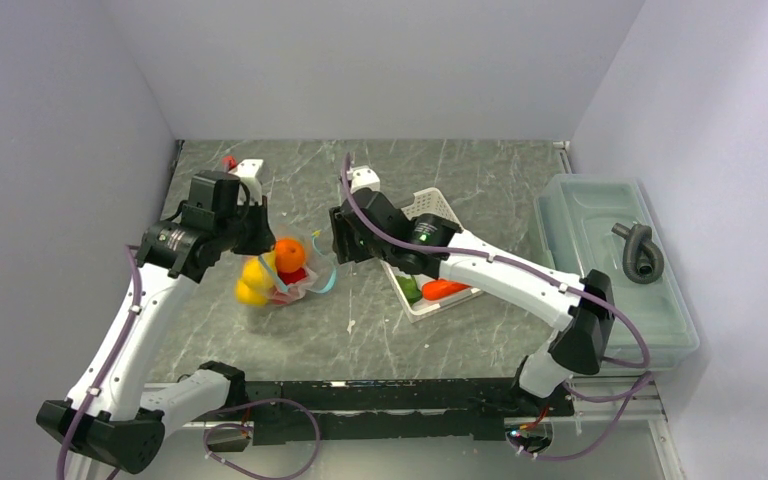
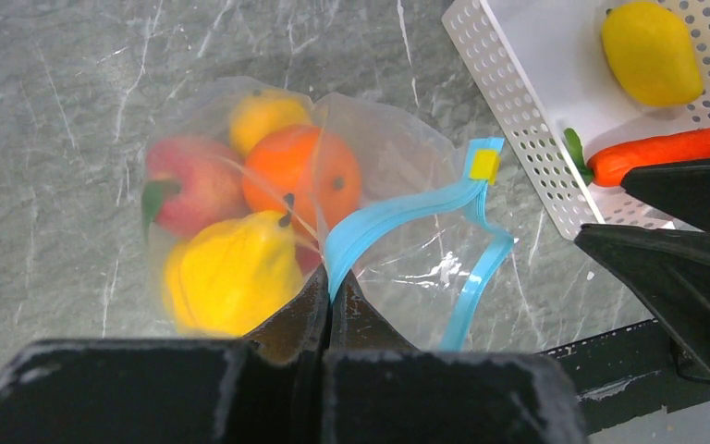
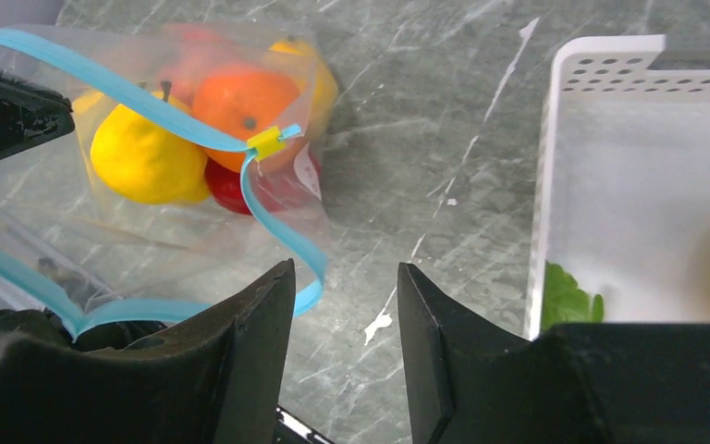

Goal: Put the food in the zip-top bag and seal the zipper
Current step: Adjust the zipper food storage bag at the center of the board, then pick up the fake fruit from the bin.

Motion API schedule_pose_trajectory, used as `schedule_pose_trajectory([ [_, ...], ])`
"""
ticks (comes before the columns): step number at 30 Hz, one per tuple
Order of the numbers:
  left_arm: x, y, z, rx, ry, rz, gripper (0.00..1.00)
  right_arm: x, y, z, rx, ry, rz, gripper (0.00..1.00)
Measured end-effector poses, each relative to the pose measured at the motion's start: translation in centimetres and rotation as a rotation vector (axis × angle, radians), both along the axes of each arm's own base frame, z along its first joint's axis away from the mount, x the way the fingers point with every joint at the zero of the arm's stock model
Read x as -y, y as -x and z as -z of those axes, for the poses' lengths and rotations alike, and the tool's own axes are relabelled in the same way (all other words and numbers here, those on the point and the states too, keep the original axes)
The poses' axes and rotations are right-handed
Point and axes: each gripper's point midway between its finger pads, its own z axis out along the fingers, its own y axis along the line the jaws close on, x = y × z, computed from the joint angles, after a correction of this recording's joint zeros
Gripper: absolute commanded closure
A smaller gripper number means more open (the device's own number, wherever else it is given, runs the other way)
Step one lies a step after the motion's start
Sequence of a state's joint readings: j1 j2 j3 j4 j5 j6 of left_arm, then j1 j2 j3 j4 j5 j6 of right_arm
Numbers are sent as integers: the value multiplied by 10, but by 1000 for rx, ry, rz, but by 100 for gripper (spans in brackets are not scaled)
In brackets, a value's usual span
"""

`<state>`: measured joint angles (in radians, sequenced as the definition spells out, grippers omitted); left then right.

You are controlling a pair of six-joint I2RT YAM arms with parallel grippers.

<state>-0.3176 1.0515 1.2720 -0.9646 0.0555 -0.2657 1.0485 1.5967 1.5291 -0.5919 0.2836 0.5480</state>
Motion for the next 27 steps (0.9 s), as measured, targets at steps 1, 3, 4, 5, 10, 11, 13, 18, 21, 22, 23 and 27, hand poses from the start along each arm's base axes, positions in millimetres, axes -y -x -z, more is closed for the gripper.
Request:
schedule_pose_trajectory([
  [1,0,-1,0,2,0,-1,100,2,-1,-2,7,4,5,50],
  [3,1,-2,1,8,2,0,100,8,-2,-6,22,14,20,49],
  [4,1,-3,2,7,1,-1,100,13,-3,-9,30,20,27,48],
  [5,1,-3,3,5,0,-1,100,17,-3,-12,38,23,36,47],
  [10,-2,-7,14,0,-19,-16,100,48,-14,-35,80,15,99,43],
  [11,-2,-8,16,0,-22,-16,100,55,-17,-37,85,13,115,42],
  [13,-2,-10,19,6,-25,-12,100,74,-26,-39,92,20,159,40],
  [18,-2,-11,24,30,-22,-7,100,112,-41,-16,60,92,240,28],
  [21,-2,-9,24,52,-13,-6,100,133,-47,10,23,159,278,23],
  [22,-2,-8,24,57,-10,-4,100,138,-48,16,13,174,288,21],
  [23,-2,-7,23,61,-7,-2,100,144,-49,23,2,192,299,21],
  [27,-2,-5,24,73,-3,-2,100,161,-55,45,-28,250,334,18],
])
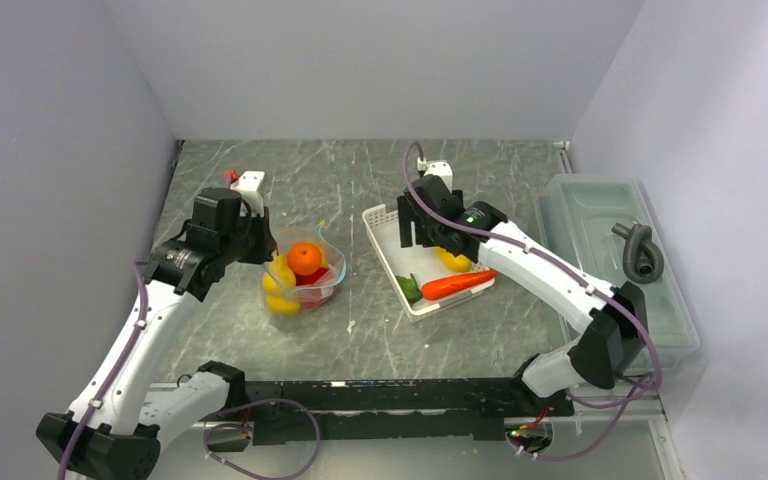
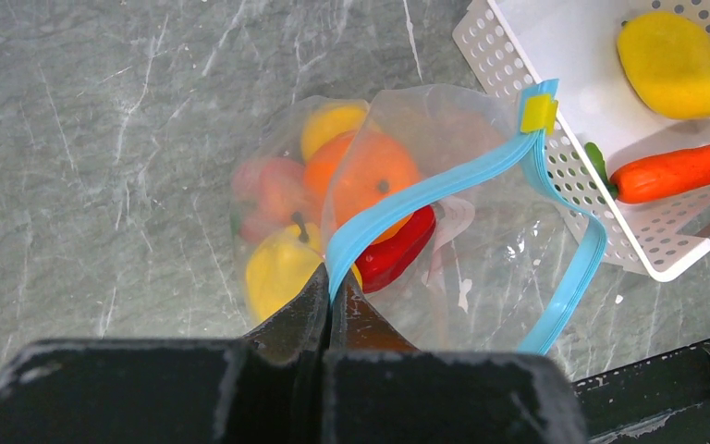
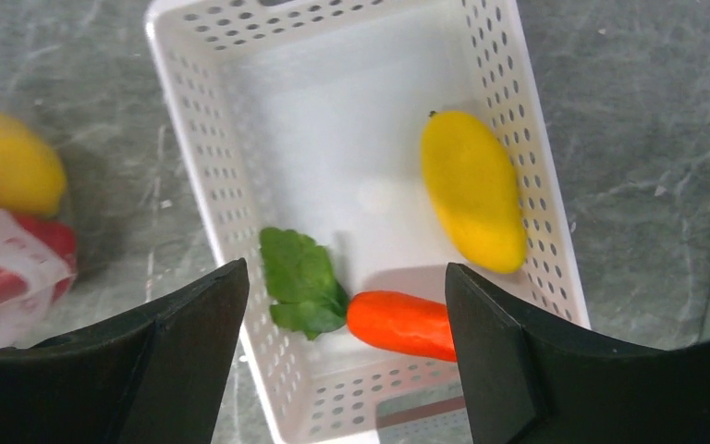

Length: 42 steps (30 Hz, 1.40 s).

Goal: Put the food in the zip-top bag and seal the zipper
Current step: Pick up the fake fruit from the bin.

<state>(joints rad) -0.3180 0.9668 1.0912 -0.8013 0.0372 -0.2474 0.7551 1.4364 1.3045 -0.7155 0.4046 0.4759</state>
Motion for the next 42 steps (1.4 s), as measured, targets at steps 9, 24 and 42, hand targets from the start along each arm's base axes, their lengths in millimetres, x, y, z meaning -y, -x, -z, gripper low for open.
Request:
schedule_pose_trajectory([
  [9,-1,1,-1,16,5,-1,100,23,-21,58,-98,173,75,15],
  [24,-3,4,-2,29,3,-7,100,68,-34,113,-208,395,162,11],
  [42,-3,4,-2,28,2,-7,100,68,-47,153,-276,387,145,24],
])
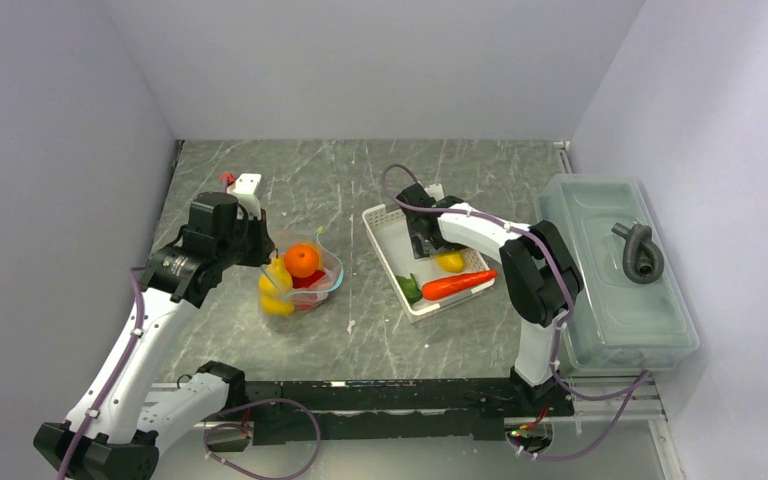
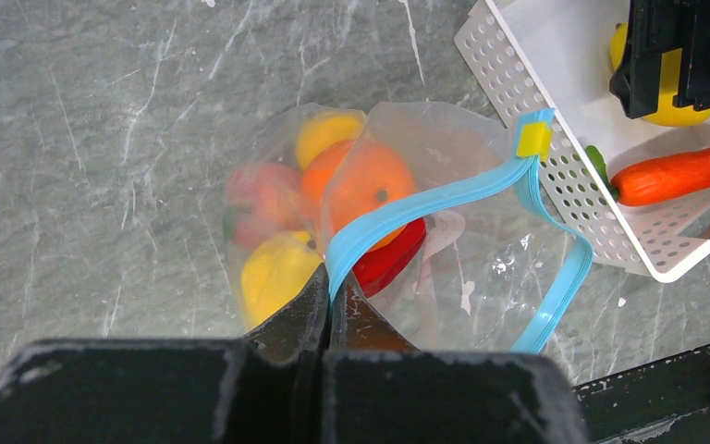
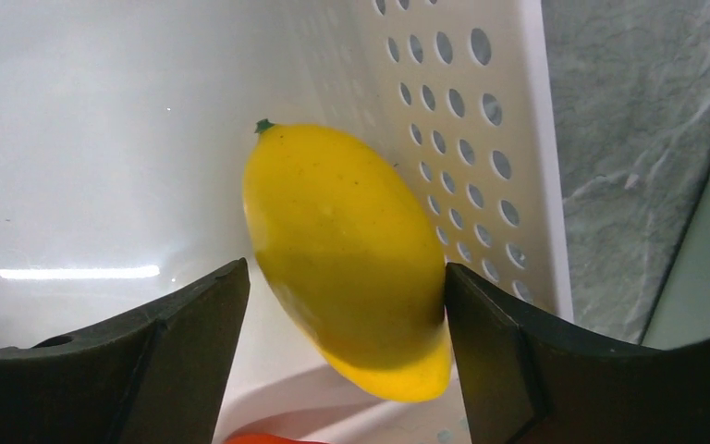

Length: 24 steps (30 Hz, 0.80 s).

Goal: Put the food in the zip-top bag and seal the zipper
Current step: Pick up the fake fruit from the bin.

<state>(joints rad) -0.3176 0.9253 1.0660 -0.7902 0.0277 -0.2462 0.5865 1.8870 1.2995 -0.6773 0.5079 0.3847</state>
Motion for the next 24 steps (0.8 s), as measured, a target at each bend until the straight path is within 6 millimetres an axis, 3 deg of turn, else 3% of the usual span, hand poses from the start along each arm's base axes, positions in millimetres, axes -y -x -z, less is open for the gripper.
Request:
schedule_pose_trajectory([
  [8,0,0,0,0,-1,1,100,-4,-2,4,4,-33,-5,57],
  [12,0,0,0,0,-2,1,100,-4,-3,3,11,-40,-2,67],
  [18,0,0,0,0,-2,1,100,-8,0,-8,35,-89,-1,73],
  [24,0,0,0,-1,-2,1,100,-19,-2,-53,129,-202,-12,76],
])
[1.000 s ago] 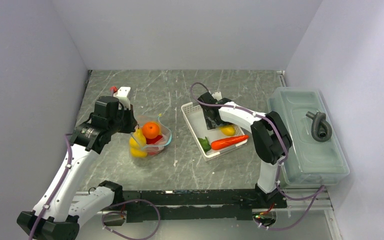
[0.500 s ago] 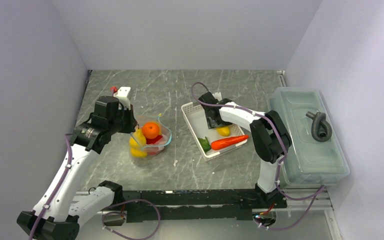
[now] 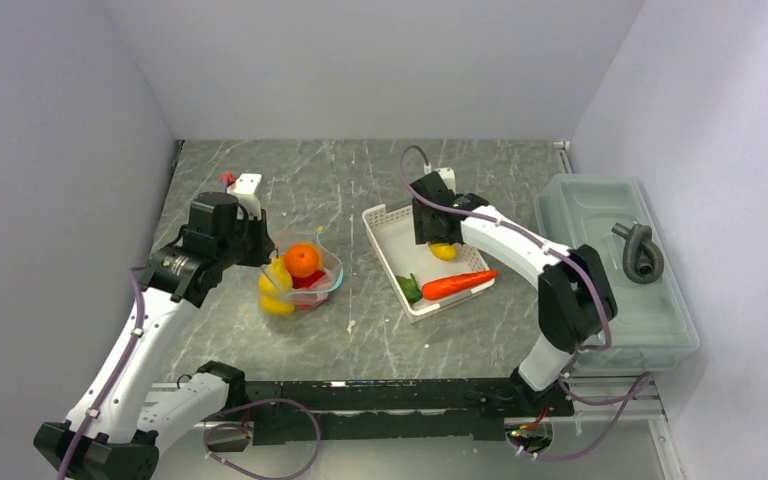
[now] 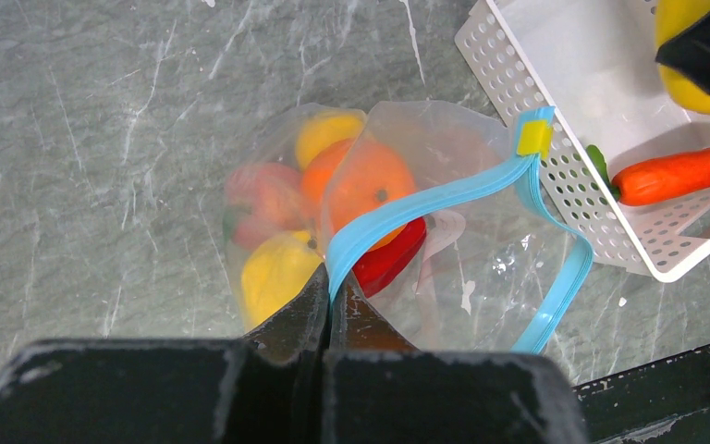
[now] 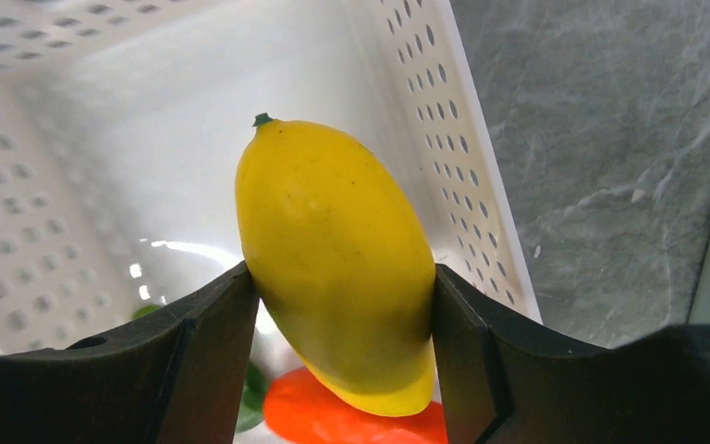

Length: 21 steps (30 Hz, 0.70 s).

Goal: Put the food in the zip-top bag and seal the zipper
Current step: Pick up the fake fruit from the bin, then place the fake fruit in the zipper food storage bag.

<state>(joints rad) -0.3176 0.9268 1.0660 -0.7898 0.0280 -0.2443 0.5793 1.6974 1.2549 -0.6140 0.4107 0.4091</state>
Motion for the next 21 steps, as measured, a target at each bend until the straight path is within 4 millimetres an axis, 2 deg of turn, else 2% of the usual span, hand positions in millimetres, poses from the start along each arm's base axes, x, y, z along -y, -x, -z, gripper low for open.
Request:
schedule_pose_trajectory([
  [5,0,0,0,0,0,0,100,-12,2,-37,73,-105,-27,76],
  [12,0,0,0,-1,0,0,100,-40,20,-91,150,-292,-129,76],
  [18,0,-1,2,-7,-2,1,100,-88,48,-150,258,-482,-309,76],
  [21,1,-1,3,-10,-3,1,100,-117,69,-164,275,-536,-410,75],
])
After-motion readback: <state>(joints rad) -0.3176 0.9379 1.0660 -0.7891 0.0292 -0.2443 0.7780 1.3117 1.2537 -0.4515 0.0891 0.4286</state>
